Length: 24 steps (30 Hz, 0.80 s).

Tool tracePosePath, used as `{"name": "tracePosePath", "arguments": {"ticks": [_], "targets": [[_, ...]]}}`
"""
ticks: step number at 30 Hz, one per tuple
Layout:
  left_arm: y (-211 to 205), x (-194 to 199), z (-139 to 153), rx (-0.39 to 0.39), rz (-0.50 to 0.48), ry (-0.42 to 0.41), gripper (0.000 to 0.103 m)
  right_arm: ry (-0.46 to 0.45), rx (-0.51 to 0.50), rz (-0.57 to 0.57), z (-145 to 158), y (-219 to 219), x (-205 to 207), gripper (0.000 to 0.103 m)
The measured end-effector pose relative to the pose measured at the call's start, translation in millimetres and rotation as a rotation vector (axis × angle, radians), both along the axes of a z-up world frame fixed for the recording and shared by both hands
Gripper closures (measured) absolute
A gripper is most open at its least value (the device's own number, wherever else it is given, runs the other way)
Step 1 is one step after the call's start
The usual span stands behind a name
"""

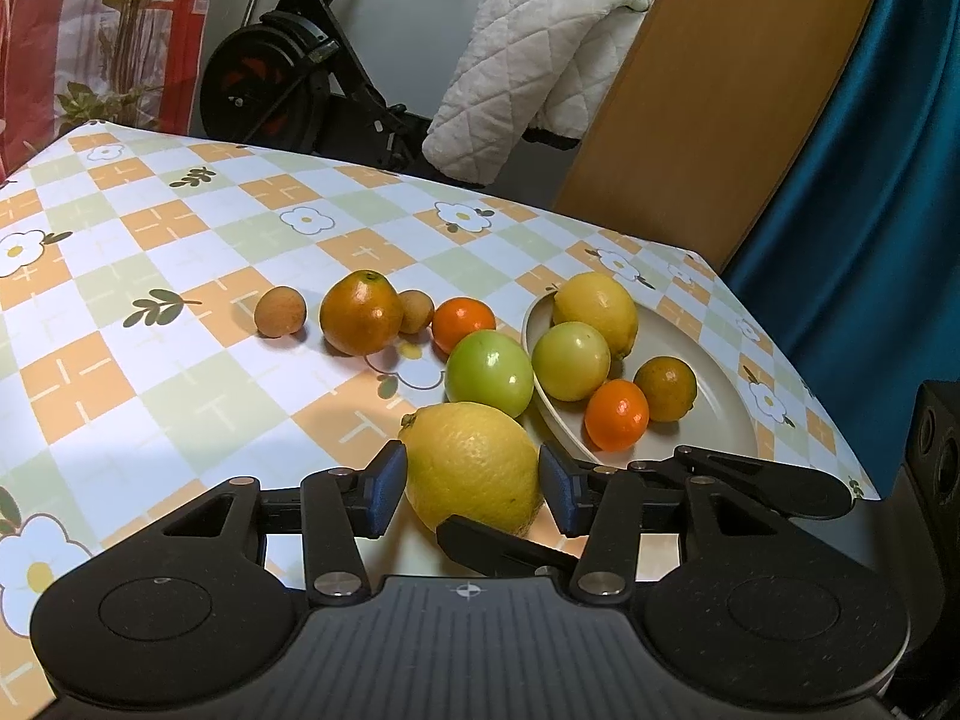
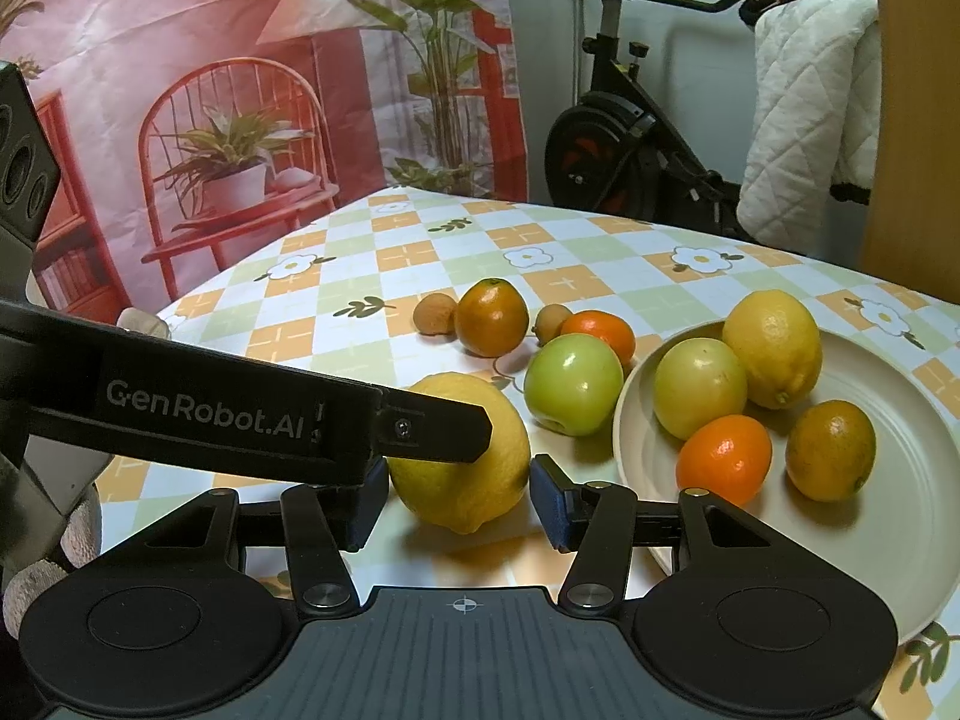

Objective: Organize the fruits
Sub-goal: 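Close the right tool on the grapefruit while the left tool holds it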

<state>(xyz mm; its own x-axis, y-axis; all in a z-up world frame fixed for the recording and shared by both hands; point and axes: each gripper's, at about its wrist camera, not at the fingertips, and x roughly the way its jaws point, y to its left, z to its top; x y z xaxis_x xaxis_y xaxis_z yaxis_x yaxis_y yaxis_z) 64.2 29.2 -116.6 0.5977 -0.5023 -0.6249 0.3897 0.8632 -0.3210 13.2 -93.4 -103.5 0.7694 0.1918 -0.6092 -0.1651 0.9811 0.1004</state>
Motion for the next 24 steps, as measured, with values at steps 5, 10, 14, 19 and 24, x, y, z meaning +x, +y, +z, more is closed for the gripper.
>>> {"name": "tracePosePath", "arguments": {"ticks": [5, 10, 14, 19, 24], "targets": [[-1.1, -1.0, -0.9, 0.005, -0.005, -0.001, 0.048, -0.001, 0.002, -0.003, -0.7, -0.9, -0.9, 0.055], [-1.2, -1.1, -0.9, 0.005, -0.007, -0.001, 0.048, -0.001, 0.002, -0.003, -0.7, -1.1, -0.9, 0.054], [-1.5, -1.6, -1.4, 0.005, -0.012, 0.000, 0.048, -0.002, 0.001, -0.006, -0.8, -1.1, -1.2, 0.055], [-2.4, -2.2, -1.8, 0.006, -0.018, 0.001, 0.048, -0.003, 0.003, -0.009, -1.1, -1.8, -0.9, 0.054], [-2.5, -2.4, -2.2, 0.006, -0.020, 0.001, 0.049, -0.002, 0.006, -0.008, -0.9, -2.2, -1.0, 0.053]]}}
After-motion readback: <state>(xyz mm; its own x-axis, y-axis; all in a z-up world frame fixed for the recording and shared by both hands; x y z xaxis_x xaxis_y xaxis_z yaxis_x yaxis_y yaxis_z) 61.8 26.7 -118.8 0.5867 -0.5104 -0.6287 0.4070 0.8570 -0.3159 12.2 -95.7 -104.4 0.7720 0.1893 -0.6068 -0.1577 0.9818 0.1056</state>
